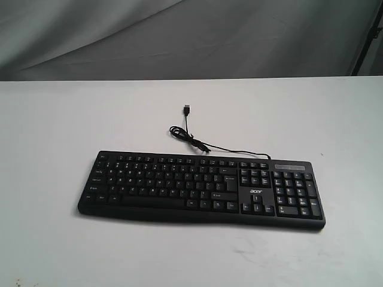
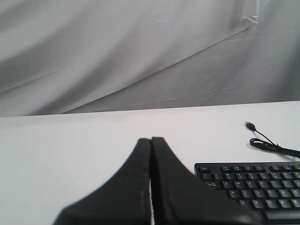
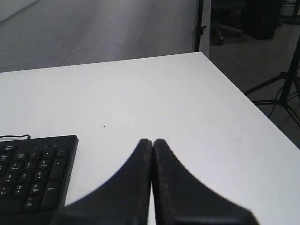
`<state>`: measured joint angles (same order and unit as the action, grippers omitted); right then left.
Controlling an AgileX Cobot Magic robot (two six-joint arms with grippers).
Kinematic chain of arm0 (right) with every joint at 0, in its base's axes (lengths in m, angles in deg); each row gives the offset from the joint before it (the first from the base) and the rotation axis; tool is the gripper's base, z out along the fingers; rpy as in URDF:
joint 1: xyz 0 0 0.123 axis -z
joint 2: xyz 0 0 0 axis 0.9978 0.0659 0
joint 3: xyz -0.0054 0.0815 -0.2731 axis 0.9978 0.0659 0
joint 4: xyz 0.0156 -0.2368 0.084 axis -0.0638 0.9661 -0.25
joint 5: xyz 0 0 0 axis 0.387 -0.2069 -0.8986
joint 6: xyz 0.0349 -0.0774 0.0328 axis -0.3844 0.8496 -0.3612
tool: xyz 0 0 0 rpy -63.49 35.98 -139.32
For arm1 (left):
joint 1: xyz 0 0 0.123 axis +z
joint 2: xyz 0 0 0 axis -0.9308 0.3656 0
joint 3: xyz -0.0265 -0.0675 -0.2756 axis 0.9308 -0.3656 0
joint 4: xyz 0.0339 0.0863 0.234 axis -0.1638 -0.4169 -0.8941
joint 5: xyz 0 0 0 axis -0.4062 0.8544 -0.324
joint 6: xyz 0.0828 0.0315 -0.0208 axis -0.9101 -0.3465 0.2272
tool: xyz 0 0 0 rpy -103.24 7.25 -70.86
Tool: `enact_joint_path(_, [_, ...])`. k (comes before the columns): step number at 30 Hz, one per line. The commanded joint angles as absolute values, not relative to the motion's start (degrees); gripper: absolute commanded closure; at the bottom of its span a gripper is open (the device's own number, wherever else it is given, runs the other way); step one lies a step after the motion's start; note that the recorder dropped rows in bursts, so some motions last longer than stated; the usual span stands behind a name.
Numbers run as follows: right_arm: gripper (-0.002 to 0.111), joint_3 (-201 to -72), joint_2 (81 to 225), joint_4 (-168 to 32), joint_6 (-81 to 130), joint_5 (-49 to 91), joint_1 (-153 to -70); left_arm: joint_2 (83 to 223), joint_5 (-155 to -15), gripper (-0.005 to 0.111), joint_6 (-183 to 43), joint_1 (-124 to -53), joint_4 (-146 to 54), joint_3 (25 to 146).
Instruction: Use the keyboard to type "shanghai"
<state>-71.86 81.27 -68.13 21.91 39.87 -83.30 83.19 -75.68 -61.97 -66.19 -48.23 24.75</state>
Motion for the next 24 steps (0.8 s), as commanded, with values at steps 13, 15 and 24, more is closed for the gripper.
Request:
enact_joint_path(13, [0.108, -71.7, 81.1, -68.1, 21.8, 35.3, -82.8, 83.0, -76.0, 0.107, -61.8, -66.6, -48.2, 24.7])
enact_joint_path(15, [0.108, -71.7, 81.1, -68.5, 21.8, 30.9, -82.8, 83.0, -76.0, 0.107, -61.8, -66.6, -48.2, 24.7])
enact_joint_path(24, [0.108, -71.7, 81.1, -68.5, 21.8, 21.3, -82.8, 83.0, -76.0, 0.107, -61.8, -66.6, -48.2, 24.7])
